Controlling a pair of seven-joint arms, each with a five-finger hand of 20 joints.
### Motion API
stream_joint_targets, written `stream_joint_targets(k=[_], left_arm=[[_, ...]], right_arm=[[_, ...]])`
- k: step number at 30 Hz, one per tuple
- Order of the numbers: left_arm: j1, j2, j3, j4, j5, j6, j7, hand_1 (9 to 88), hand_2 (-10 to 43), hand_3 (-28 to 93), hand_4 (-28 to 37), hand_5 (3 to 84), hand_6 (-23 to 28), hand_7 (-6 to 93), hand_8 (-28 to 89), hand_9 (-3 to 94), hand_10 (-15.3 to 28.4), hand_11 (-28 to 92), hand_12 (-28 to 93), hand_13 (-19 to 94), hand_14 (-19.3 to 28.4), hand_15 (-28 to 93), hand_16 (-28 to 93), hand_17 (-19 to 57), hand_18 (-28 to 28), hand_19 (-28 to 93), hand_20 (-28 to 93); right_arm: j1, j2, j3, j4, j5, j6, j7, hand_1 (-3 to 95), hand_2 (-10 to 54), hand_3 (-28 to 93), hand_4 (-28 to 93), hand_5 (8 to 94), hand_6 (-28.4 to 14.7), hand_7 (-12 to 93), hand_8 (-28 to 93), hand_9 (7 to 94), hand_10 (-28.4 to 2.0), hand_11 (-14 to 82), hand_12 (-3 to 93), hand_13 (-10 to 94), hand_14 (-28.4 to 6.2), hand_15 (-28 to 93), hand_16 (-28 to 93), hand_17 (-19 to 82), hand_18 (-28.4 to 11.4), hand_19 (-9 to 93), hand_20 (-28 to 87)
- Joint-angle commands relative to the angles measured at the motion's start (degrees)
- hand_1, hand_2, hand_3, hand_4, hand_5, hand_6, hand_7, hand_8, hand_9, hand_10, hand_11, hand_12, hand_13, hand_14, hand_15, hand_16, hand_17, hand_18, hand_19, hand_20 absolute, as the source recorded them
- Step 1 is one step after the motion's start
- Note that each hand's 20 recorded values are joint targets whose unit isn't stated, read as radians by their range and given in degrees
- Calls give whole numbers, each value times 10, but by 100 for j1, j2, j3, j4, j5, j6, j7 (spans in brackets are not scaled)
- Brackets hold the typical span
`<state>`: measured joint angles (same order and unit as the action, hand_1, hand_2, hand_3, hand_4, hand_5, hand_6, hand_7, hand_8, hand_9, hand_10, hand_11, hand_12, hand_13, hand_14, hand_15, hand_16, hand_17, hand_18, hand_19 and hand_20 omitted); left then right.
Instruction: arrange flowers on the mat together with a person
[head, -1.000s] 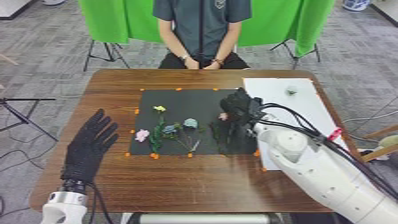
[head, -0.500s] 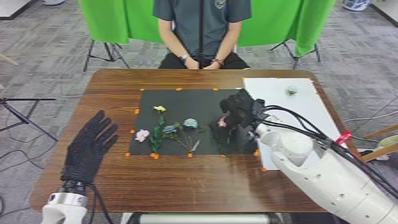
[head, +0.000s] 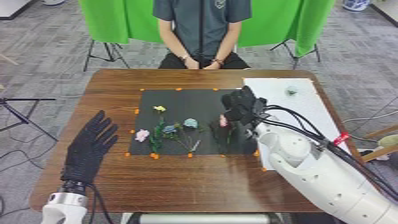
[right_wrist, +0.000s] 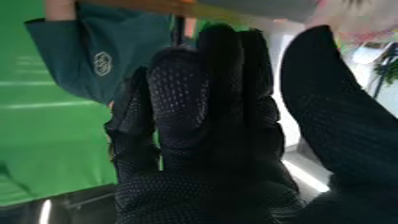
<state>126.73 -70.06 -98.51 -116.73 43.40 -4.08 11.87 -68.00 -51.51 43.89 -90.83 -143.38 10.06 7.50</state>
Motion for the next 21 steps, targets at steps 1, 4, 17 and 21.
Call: stream_joint_targets(k=[1,4,17,21], left_arm=[[37,7,-1,46,-2,-6,-61,277,-6,681,-263,268,32,158,-88,195,111,164,164,167,129,148,58,-134,194,366,108],[33,9,-2,49,-4,-8,-65,278,-5,681,-263,267,31,158,-88,195,111,164,165,167,129,148,59,-134,195,366,109],[77,-24,-49,-45,47,-37,19,273,-4,679,-263,266,28,161,-89,197,107,165,168,173,125,149,60,-133,194,368,108],[199,-50,-68,-87,26,24,86,271,-5,680,-264,265,26,166,-92,197,105,172,167,175,123,149,58,-131,194,369,107]], right_arm=[[77,-39,-22,-1,39,99,85,432,-95,758,-283,577,9,616,82,692,-86,504,481,699,-59,738,254,297,-182,808,467],[77,-34,-23,6,33,109,71,445,-95,758,-283,603,12,616,86,709,-85,509,483,714,-63,749,258,307,-182,813,467],[-2160,407,2931,-2144,3268,-437,67,329,-8,844,-247,549,-14,425,-16,618,-108,393,317,585,-90,617,203,227,-185,692,407],[-3451,105,4826,-2812,6134,-1581,-321,242,47,883,-218,457,-33,277,-142,456,-137,282,242,392,-116,468,164,144,-204,582,339]])
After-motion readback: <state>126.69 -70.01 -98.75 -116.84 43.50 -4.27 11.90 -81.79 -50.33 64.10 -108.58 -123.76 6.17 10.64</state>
